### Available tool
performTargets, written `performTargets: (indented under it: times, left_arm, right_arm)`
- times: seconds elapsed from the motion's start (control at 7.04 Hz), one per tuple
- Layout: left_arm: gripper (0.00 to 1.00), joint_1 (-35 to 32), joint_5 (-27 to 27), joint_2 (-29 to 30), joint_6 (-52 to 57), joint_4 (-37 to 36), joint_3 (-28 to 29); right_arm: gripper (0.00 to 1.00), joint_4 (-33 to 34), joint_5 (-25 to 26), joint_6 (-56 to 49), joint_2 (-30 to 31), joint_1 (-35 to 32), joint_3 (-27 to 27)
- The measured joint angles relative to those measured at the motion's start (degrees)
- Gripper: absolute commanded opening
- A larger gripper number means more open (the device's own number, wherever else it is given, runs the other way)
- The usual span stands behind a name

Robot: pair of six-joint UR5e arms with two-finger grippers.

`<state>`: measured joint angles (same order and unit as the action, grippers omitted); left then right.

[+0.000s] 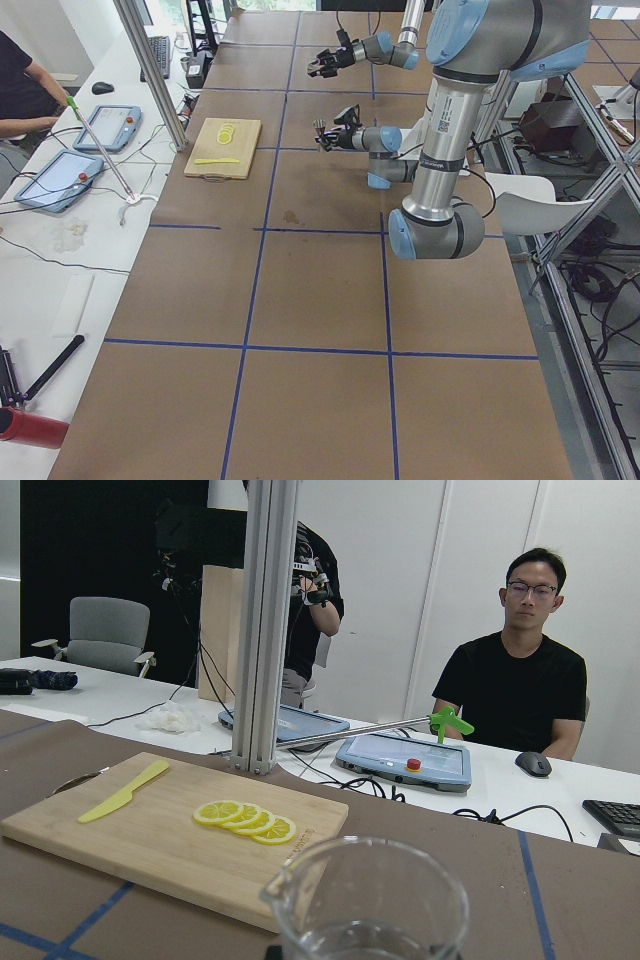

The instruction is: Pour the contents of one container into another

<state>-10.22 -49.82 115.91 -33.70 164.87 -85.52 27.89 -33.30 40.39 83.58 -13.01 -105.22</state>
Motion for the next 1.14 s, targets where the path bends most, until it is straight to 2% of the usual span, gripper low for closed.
performTargets:
  times: [0.28,0.71,1.14]
  left_arm:
    - [0.0,1.0,1.2,0.3,0.5,1.6,1.0]
    - [0.0,2.3,1.1,3.3,1.3,1.7,1.3]
    - [0.0,2.6,0.0,6.5,1.6,1.7,3.0]
  right_arm:
    - [0.0,6.5,-0.6,-0.1,-4.0,1.9,-2.3]
    - [0.0,20.2,-1.6,-0.1,-8.3,4.5,-8.4]
    - [0.0,30.4,-1.7,0.0,-12.4,5.9,-10.1]
